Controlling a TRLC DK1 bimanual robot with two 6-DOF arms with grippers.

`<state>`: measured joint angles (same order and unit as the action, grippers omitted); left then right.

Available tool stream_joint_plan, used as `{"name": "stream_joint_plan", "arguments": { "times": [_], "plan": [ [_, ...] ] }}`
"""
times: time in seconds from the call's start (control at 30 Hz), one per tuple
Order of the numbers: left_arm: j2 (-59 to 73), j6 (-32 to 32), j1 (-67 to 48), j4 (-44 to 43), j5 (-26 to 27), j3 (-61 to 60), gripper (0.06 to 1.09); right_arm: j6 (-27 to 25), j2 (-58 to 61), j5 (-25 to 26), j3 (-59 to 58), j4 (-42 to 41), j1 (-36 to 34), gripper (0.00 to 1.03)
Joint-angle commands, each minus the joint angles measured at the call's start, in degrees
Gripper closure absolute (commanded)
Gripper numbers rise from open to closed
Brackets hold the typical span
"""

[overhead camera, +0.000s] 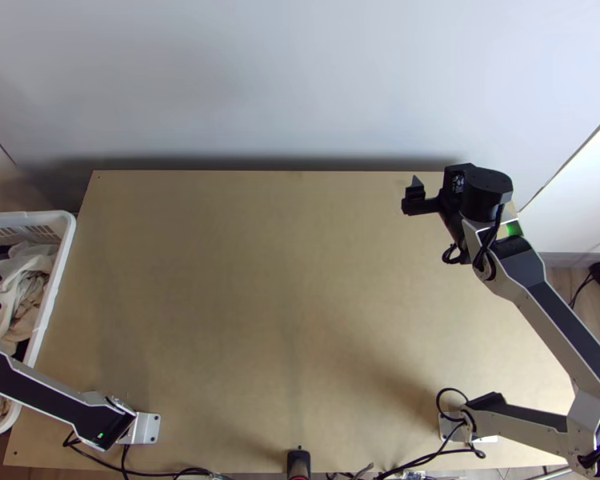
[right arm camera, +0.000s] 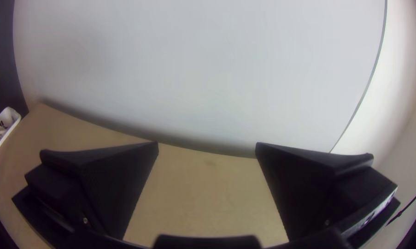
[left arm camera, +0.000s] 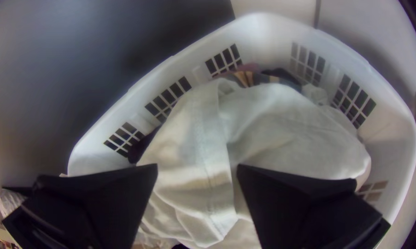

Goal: Fold the t-shirt

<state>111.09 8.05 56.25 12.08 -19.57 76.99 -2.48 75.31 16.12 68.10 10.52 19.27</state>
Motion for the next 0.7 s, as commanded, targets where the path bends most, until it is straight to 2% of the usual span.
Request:
{"name": "stream_joint_plan", "arguments": {
  "times": [0.0,0.13,0.3,0.53,0.6,0.67],
  "plan": [
    [-0.17,1.17,-0.09,-6.1,0.59,-3.69,1.02,-0.77,0.01,1.02,-0.6,-0.24,-0.46,0.05],
    [0.88,2.67,-0.35,-4.78,1.91,-3.78,1.04,-0.77,0.01,1.37,-0.77,-0.24,-0.72,0.05],
    [-2.37,-2.34,0.79,-1.7,7.62,-4.04,1.05,-1.12,-0.07,1.81,-1.39,-0.86,-1.07,0.05],
    [-5.27,-0.41,0.18,-3.46,7.27,-4.48,1.04,-1.56,-0.07,2.16,-2.88,-2.53,-1.16,0.05],
    [-5.44,-0.5,0.35,-3.46,7.09,-3.95,0.97,-1.56,-0.07,2.34,-3.06,-2.7,-1.16,0.05],
    [-5.18,-0.41,0.35,-3.46,7.09,-3.78,0.73,-1.65,-0.07,2.34,-3.32,-2.88,-1.16,0.05]
  ]
}}
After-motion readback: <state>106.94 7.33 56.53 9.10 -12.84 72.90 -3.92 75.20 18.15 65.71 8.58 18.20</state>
